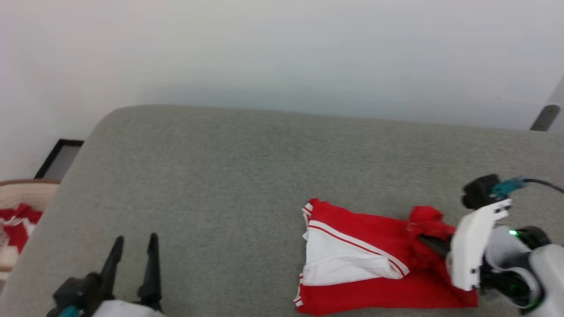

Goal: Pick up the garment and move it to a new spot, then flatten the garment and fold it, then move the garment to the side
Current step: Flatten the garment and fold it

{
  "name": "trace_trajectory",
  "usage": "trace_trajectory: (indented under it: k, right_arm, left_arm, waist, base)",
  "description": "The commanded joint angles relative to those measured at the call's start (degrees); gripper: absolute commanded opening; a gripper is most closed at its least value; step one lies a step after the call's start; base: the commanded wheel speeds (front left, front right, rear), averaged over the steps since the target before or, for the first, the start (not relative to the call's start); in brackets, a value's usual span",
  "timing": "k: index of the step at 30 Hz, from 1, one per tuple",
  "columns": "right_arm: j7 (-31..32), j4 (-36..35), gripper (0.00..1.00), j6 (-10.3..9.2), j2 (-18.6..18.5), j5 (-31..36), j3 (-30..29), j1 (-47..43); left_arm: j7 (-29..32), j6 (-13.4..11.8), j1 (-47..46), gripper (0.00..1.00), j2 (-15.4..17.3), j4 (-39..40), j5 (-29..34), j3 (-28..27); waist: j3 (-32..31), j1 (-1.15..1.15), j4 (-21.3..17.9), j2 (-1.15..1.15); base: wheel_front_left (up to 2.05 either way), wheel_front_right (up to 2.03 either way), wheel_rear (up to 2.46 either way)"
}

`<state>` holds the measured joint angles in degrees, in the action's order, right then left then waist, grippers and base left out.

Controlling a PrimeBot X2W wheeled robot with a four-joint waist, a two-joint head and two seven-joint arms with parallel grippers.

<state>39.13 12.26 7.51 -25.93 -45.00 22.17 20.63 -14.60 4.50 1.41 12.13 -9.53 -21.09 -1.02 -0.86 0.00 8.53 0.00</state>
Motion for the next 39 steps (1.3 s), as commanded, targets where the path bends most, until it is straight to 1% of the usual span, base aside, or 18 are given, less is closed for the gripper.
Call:
trace_trajectory:
  k: [1, 5, 14, 19, 23, 24, 25, 27, 28, 29, 30, 31, 39]
  right_arm:
    - [-0.7, 0.6, 0.0, -0.05, 0.6, 0.8, 0.5, 0.8]
    - [-2.9, 4.1, 0.0, -0.05, 4.4, 2.6, 3.1, 3.0]
    - [-6.6, 15.3, 0.0, -0.05, 10.4, 6.2, 8.4, 8.8]
    - [-8.5, 21.9, 0.0, -0.05, 13.2, 6.3, 10.9, 11.4]
    - [-10.3, 25.8, 0.0, -0.05, 14.9, 5.6, 13.0, 13.1]
    - [-10.8, 26.4, 0.09, -0.04, 15.4, 5.3, 13.5, 13.5]
    - [-11.2, 26.9, 0.22, -0.04, 15.7, 4.8, 14.2, 13.9]
    - [-11.7, 27.4, 0.38, -0.05, 16.0, 4.1, 15.8, 14.4]
    - [-12.0, 27.3, 0.44, -0.04, 16.1, 3.5, 16.6, 14.7]
    - [-12.2, 27.1, 0.64, -0.05, 16.1, 3.0, 17.5, 15.0]
    - [-12.6, 26.5, 0.93, -0.05, 16.0, 2.7, 18.5, 15.4]
    - [-12.9, 26.2, 1.0, -0.05, 15.8, 1.9, 19.2, 15.6]
    - [-16.7, 21.5, 1.0, -0.05, 13.4, -2.3, 23.9, 17.2]
  left_arm:
    - [0.2, 0.2, -1.0, 1.0, -0.3, -0.2, 0.2, 0.4]
    - [0.3, 0.6, -3.2, 1.0, -0.8, -1.4, 0.5, 2.2]
    - [0.1, 1.6, -7.4, 1.0, -2.0, -4.5, -0.1, 5.2]
    - [-0.1, 1.8, -9.1, 1.0, -2.4, -6.3, -0.6, 5.9]
    - [-0.3, 2.0, -9.8, 1.0, -2.5, -7.6, -1.1, 5.9]
    - [-0.4, 2.1, -9.9, 1.0, -2.4, -7.9, -1.1, 5.8]
    - [-0.4, 2.1, -10.0, 1.0, -2.4, -8.1, -1.1, 5.7]
    - [-0.4, 2.1, -9.9, 1.0, -2.1, -8.6, -1.3, 5.4]
    - [-0.5, 2.1, -9.9, 1.0, -2.1, -8.8, -1.4, 5.2]
    - [-0.5, 2.2, -9.7, 1.0, -2.0, -8.9, -1.4, 5.0]
    - [-0.5, 2.2, -9.6, 1.0, -1.8, -8.9, -1.5, 4.7]
    - [-0.6, 2.1, -9.4, 1.0, -1.7, -9.0, -1.5, 4.4]
    - [-0.6, 2.1, -7.6, 1.0, -0.6, -8.3, -1.5, 2.4]
  waist:
    - [0.5, 0.0, 1.5, 0.0]
    - [1.4, 0.0, 3.7, 0.0]
    - [3.2, 0.0, 7.3, 0.0]
    - [3.8, 0.0, 8.2, 0.0]
    - [3.7, 0.0, 8.2, 0.0]
    - [3.7, 0.0, 8.1, 0.0]
    - [3.6, 0.0, 7.9, 0.0]
    - [3.3, 0.0, 7.4, 0.0]
    - [3.1, 0.0, 7.1, 0.0]
    - [2.9, 0.0, 6.7, 0.0]
    - [2.8, 0.0, 6.3, 0.0]
    - [2.6, 0.0, 5.8, 0.0]
    - [0.7, 0.0, 1.0, 0.0]
  base:
    - [0.0, 0.0, 0.0]
    - [0.0, 0.0, 0.0]
    - [0.0, 0.0, 0.0]
    - [0.0, 0.0, 0.0]
    - [0.0, 0.0, 0.0]
    - [0.0, 0.0, 0.0]
    - [0.0, 0.0, 0.0]
    - [0.0, 0.0, 0.0]
    - [0.0, 0.0, 0.0]
    - [0.0, 0.0, 0.0]
    - [0.0, 0.0, 0.0]
    - [0.0, 0.0, 0.0]
    - [0.0, 0.0, 0.0]
